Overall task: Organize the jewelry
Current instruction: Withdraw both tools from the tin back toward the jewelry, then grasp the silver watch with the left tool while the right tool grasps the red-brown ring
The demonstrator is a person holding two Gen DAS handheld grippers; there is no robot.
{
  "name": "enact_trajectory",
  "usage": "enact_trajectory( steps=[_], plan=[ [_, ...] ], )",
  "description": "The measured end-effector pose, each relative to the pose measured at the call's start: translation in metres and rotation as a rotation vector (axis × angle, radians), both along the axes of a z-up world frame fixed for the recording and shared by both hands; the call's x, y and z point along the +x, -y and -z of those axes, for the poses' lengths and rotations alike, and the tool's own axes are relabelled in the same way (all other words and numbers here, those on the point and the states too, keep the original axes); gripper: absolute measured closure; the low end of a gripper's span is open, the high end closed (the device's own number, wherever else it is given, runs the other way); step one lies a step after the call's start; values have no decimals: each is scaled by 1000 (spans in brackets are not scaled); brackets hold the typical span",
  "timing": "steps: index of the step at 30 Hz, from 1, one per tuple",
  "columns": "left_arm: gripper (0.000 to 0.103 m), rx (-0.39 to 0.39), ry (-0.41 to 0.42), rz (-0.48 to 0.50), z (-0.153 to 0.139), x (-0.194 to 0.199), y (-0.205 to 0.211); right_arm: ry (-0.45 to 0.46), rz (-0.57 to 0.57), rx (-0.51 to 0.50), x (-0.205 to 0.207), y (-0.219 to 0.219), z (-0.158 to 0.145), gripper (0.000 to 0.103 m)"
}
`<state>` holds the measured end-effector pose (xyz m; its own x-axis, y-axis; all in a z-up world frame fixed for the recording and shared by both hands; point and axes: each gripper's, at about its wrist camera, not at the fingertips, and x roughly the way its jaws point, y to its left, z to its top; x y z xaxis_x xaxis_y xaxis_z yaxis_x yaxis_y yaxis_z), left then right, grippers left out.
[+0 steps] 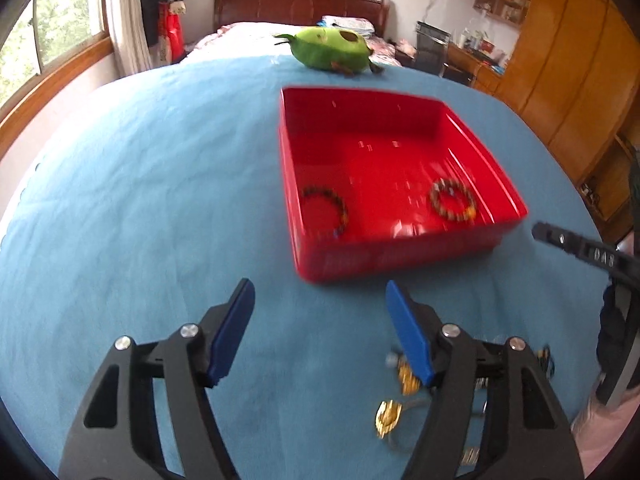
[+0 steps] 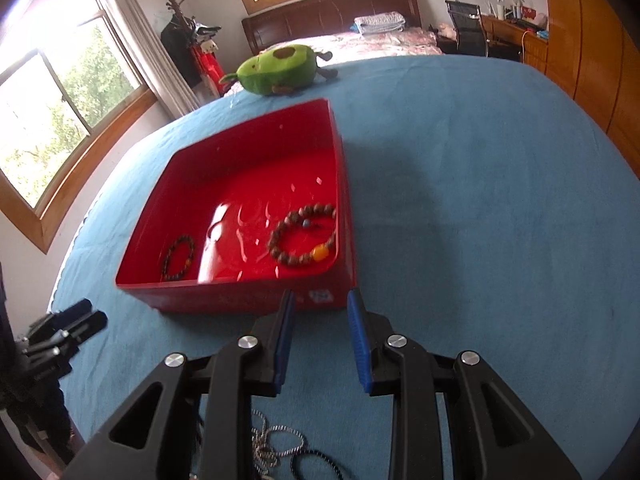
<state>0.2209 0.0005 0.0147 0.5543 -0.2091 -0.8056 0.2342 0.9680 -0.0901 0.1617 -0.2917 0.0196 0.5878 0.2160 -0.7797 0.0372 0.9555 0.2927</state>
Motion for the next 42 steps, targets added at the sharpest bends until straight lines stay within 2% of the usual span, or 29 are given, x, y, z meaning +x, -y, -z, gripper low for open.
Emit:
enact_trajectory(
  steps=[3, 8, 10, 13, 14, 16, 20, 25, 26, 30, 34, 39, 42],
  plan=[
    [36, 15, -3, 26, 14, -17, -4, 4, -33, -2, -12, -7, 2, 75],
    [37, 8, -40, 8, 36, -33, -12, 29, -82, -14, -37, -23, 5, 75],
    [36, -5, -42, 9, 37, -41, -14, 31, -96, -3, -47, -28, 10, 64],
    [24, -6, -21, -15, 37, -53, -18, 25, -96, 18, -62, -32, 18, 57],
    [17, -10, -13, -30, 37, -57, -19, 19, -99, 26, -66, -34, 22, 56],
    [16, -8, -10, -43, 40, -63, -20, 4, -103, 34, -72, -37, 27, 54],
    [16, -20, -54, -20, 46, -68, -16, -39, -144, 35, -80, -49, 36, 54],
    [15, -93, -116, -13, 50, -78, -20, -53, -168, 101, -94, -50, 37, 54],
    [13, -95, -119, -14, 51, -81, -21, -50, -166, 99, -96, -49, 36, 52],
    [9, -107, -121, -16, 54, -100, -24, -39, -138, 72, -122, -43, 34, 26],
    [9, -115, -137, -6, 59, -114, -22, -20, -106, 77, -148, -30, 33, 11],
    [9, -141, -190, 59, 65, -129, -6, -22, -78, 115, -178, -14, 37, 9],
    [9, -178, -229, 61, 67, -130, 6, -39, -73, 151, -188, -7, 41, 9]
  ],
)
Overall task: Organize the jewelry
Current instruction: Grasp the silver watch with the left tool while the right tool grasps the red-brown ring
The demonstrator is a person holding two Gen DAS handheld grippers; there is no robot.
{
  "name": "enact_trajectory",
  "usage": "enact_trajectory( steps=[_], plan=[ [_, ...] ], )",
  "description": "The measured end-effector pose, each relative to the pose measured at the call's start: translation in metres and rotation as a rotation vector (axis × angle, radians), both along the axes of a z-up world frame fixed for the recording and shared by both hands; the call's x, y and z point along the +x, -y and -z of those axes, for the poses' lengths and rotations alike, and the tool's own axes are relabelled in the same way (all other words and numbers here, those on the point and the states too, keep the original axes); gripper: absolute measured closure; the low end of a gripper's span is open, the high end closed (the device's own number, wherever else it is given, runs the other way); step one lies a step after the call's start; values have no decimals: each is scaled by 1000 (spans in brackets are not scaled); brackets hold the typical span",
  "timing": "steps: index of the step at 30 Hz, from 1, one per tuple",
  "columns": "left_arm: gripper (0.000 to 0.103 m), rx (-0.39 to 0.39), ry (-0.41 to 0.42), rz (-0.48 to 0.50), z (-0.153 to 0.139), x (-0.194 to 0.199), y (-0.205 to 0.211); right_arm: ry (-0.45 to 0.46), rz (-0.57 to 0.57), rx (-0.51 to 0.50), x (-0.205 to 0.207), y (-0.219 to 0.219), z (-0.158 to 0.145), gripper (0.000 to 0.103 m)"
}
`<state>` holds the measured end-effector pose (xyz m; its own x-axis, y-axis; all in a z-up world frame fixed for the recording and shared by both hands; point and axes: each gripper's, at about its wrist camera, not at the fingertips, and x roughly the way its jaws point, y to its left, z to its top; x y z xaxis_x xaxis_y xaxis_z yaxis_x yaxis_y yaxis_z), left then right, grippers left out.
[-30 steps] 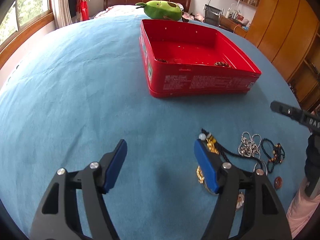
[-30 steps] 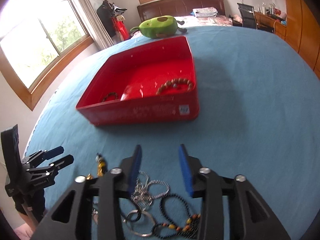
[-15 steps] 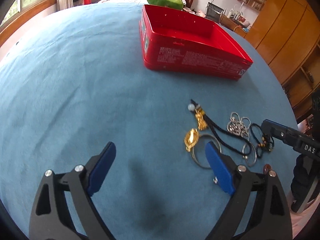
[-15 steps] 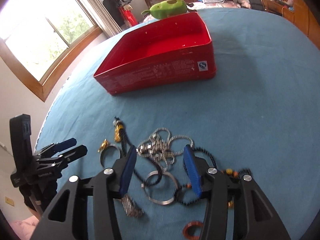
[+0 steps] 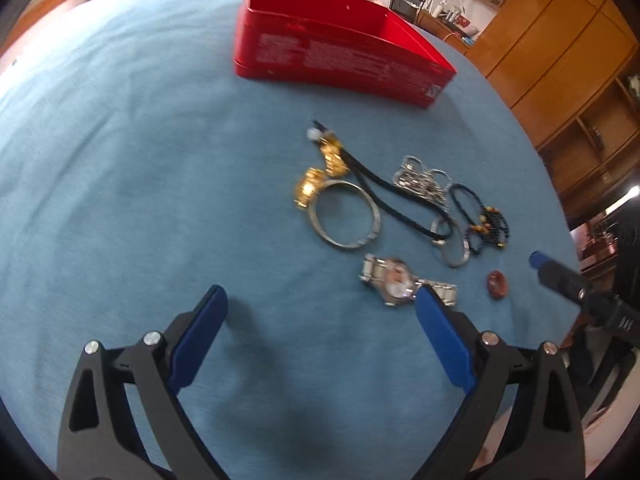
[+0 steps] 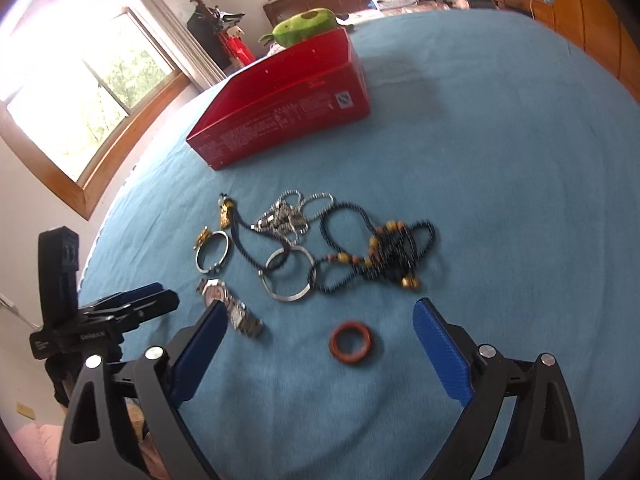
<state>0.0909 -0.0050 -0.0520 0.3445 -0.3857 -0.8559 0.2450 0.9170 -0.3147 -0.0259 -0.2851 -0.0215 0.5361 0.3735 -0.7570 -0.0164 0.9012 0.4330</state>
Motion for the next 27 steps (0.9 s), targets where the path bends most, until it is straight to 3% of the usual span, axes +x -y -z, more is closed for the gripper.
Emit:
enact_trajectory(
  steps=[6, 15, 22, 25, 27],
  plan=[
    [11, -8, -51, -31, 1, 2, 26, 18, 10, -17, -9, 9, -2, 10],
    [11, 129, -98, -105, 8, 15, 68, 24, 18, -5, -8, 19, 0, 11],
    [11, 220, -103, -110, 16, 29, 87, 11, -6, 1, 0, 16, 8, 15],
    [19, 268, -84, -96, 17, 31, 94, -4, -26, -8, 5, 11, 10, 19],
    [30, 289, -71, -94, 16, 31, 95, -7, -38, -23, 7, 7, 10, 21]
  ],
)
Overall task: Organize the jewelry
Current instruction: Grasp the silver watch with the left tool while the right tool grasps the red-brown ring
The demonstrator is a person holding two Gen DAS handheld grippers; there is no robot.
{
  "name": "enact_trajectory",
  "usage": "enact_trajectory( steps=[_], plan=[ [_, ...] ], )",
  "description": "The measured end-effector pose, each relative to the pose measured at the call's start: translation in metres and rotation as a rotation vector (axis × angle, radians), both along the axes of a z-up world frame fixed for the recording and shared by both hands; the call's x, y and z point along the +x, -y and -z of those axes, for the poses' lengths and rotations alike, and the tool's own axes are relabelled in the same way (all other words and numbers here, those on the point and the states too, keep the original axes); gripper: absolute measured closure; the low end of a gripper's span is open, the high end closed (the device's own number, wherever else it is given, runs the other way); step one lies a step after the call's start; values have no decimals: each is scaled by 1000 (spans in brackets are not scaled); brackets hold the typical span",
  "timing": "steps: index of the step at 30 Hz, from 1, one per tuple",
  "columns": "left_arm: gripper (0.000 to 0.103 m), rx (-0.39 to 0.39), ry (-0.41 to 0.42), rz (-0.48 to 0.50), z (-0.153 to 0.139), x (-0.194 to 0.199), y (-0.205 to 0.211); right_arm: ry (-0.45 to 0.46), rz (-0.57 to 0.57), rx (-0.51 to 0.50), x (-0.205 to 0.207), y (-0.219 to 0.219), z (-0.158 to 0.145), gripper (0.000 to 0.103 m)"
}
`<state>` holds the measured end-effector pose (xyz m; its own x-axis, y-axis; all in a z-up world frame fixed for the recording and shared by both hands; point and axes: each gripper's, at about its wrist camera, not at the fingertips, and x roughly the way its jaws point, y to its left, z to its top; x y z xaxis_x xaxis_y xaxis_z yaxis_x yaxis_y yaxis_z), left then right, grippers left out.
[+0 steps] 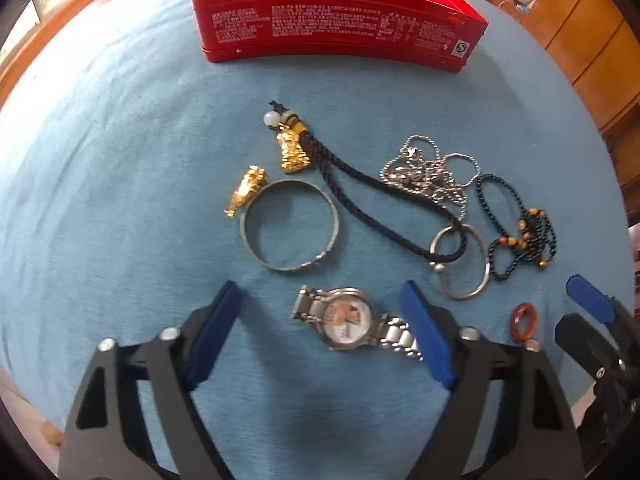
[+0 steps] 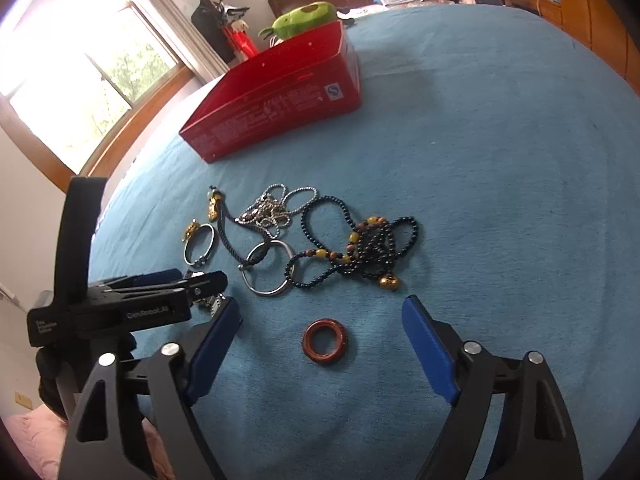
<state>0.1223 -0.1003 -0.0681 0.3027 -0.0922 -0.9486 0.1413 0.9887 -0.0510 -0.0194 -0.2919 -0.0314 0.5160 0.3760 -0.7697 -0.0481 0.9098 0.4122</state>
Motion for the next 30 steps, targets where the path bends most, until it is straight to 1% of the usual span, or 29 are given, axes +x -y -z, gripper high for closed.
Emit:
enact_trajectory(
  steps=[1, 4, 5, 6, 11, 14, 16, 20, 21, 22, 26, 28, 30],
  plan=[
    [33, 5, 4, 2, -1, 0, -1, 0, -3, -5, 0, -1, 0, 22],
    [49, -1, 18, 15, -3, -4, -8, -8, -14, -24, 3, -6, 0, 24],
    [59, -1, 23, 16, -4, -4, -9, -11, -17, -29, 4, -7, 0, 24],
    [66, -10, 23, 21, -3, -6, -12, -16, -19, -35, 5, -9, 0, 25],
    [67, -39, 32, 47, -5, -10, -19, -35, -36, -55, 7, -16, 2, 33],
    [68, -58, 28, 52, -7, -15, -25, -48, -47, -66, 7, -18, 4, 40],
    [68, -76, 23, 56, -9, -17, -28, -55, -49, -69, 6, -19, 5, 49],
    [68, -120, 14, 61, -8, -25, -43, -67, -52, -72, 3, -17, 5, 57],
    [78, -136, 8, 64, -7, -25, -45, -69, -51, -73, 2, -16, 5, 62],
    [77, -137, 7, 63, -7, -26, -47, -71, -50, -71, 1, -15, 4, 64],
    [77, -163, -2, 70, -8, -28, -53, -81, -46, -73, -1, -9, 3, 66],
    [77, -168, -1, 71, -8, -29, -55, -89, -50, -75, -1, -8, 4, 70],
    [77, -171, -1, 75, -8, -30, -56, -103, -54, -86, -2, -9, 7, 71]
  ],
)
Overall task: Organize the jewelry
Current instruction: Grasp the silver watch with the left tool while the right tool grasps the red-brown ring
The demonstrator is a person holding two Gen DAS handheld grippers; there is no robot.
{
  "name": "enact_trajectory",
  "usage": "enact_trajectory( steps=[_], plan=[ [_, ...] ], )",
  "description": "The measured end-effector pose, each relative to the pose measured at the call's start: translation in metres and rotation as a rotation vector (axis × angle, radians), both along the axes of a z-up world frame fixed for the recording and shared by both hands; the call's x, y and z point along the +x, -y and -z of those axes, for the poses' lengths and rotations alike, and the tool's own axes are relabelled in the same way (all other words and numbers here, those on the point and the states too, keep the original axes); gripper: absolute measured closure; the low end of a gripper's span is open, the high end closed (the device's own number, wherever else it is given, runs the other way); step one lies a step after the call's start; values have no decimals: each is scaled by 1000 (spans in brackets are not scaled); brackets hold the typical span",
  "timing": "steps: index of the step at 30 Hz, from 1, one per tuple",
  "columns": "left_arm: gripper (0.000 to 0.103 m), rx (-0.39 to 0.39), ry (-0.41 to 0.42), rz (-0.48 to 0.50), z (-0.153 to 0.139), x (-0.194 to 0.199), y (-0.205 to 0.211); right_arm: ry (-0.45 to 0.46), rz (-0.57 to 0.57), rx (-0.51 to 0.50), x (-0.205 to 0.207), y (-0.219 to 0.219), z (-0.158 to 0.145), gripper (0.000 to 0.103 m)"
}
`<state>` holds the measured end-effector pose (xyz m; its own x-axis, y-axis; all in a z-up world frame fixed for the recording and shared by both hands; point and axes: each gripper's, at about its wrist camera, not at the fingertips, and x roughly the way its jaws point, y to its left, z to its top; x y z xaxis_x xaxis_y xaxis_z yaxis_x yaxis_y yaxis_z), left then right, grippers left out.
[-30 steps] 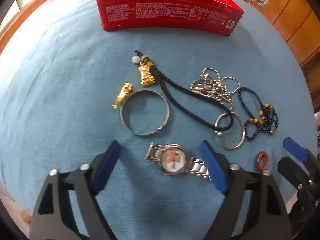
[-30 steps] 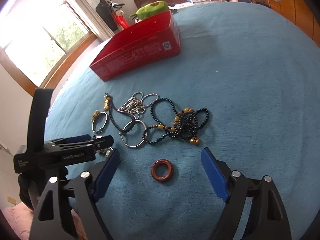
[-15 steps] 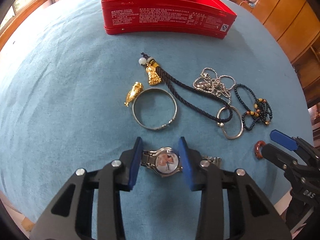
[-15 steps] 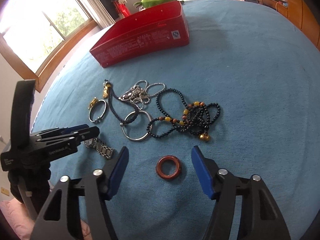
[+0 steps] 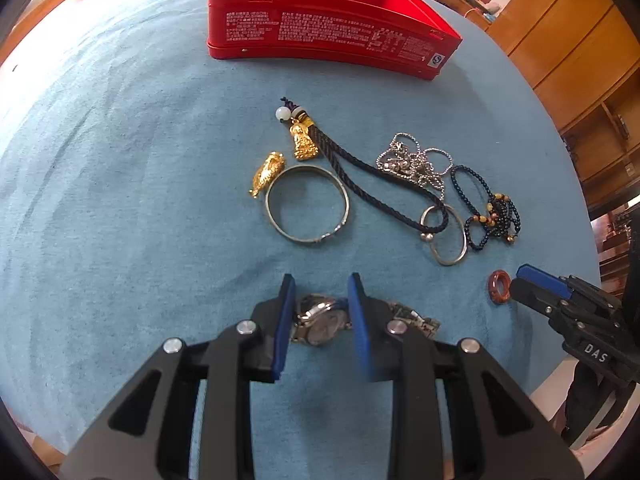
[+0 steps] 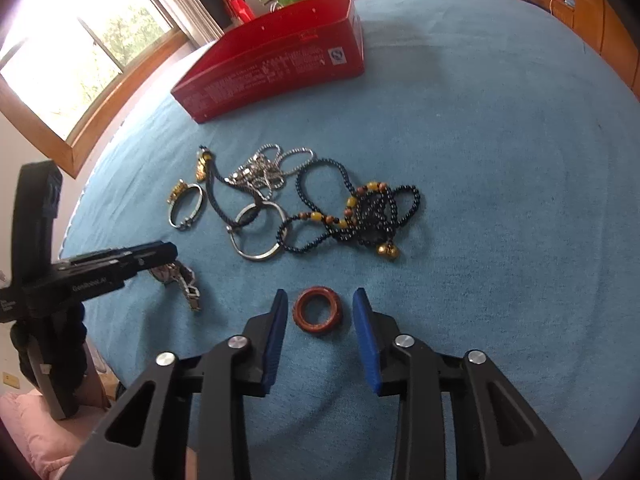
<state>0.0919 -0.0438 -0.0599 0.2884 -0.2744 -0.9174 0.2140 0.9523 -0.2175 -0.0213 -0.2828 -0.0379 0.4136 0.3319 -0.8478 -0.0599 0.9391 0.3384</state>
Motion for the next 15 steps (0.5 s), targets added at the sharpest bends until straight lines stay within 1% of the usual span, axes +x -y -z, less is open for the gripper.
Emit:
enact_trajectory(
  steps=[5, 8, 10, 11, 12, 15],
  plan=[
    [76, 4, -5, 2, -1, 0, -3, -25, -25, -32, -1, -4, 7, 74],
    [73, -1, -16, -4, 2, 5, 3, -27, -32, -42, 3, -6, 12, 76],
    [68, -7, -16, -1, 1, 6, 5, -20, -43, -53, 4, -8, 12, 86],
    [61, -15, -19, 3, 2, 7, 6, -17, -53, -55, 6, -10, 13, 89],
    [53, -29, -24, 11, 2, 8, 8, -15, -61, -68, 7, -13, 14, 89],
    [43, -35, -22, 30, 3, 8, 15, 1, -71, -76, 8, -16, 13, 91]
  ],
)
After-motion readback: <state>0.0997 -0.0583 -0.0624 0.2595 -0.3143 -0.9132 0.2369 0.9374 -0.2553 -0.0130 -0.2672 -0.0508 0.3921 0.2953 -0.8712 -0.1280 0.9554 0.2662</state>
